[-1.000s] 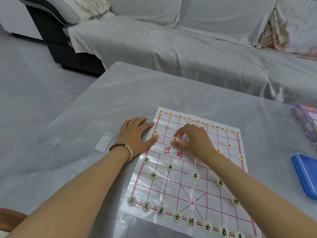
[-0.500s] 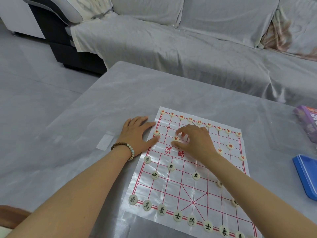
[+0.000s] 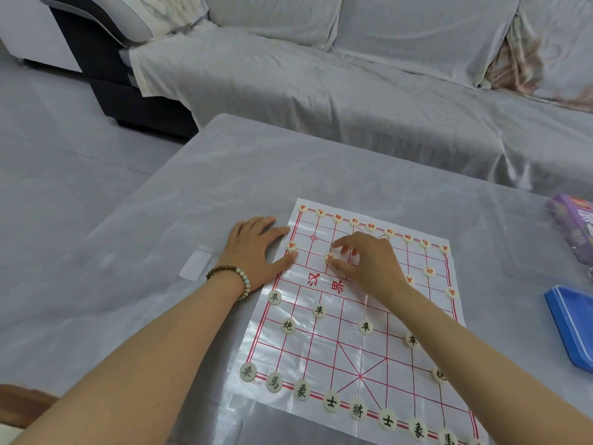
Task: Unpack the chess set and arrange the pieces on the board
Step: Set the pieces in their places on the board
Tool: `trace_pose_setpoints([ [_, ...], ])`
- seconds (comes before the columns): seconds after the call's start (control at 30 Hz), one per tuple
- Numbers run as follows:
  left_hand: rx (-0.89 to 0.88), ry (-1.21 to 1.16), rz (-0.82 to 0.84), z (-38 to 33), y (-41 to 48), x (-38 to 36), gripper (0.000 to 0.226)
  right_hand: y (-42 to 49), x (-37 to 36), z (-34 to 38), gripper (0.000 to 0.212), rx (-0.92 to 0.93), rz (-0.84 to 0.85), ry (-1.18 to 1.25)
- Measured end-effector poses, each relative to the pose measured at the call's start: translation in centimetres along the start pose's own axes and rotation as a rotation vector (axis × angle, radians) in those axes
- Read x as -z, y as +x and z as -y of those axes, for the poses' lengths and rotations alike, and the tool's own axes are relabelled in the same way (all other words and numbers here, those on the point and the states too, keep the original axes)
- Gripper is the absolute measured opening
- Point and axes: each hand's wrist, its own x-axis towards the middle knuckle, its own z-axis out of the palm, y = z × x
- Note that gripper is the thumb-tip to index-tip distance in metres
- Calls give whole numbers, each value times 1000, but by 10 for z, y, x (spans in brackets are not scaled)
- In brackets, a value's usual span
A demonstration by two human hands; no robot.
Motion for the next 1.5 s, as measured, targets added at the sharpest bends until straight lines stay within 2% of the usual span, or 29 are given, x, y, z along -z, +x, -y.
trace_pose_setpoints([
  [0.13,-5,1,3,0,-1,0,79,9,23,-17,32,-45,-121,-77],
  [0.3,-8,-17,-21,0,0,0,85,14,29,-29,34,-94,25,-108],
  [0.53,3,-5,-14,0,0,0,84,27,13,-23,24,-109,35,-90],
  [0.7,8,-2,-8,0,0,0,83,42,7,3,24,10,55,-37],
  [0.83,1,-17,-24,0,0,0,83,50,5,26,23,136,149,-61],
  [0.93,0,-20,-29,0,0,-1,83,51,3,27,25,128,194,-44],
  [1.13,-6,-8,-40,1,1,-1,78,53,-9,28,30,3,106,-49],
  [1.27,-8,-16,-35,0,0,-1,82,51,-8,24,21,17,117,-29],
  [1.5,-5,-24,-21,-2,-1,2,71,49,-11,21,31,1,87,35],
])
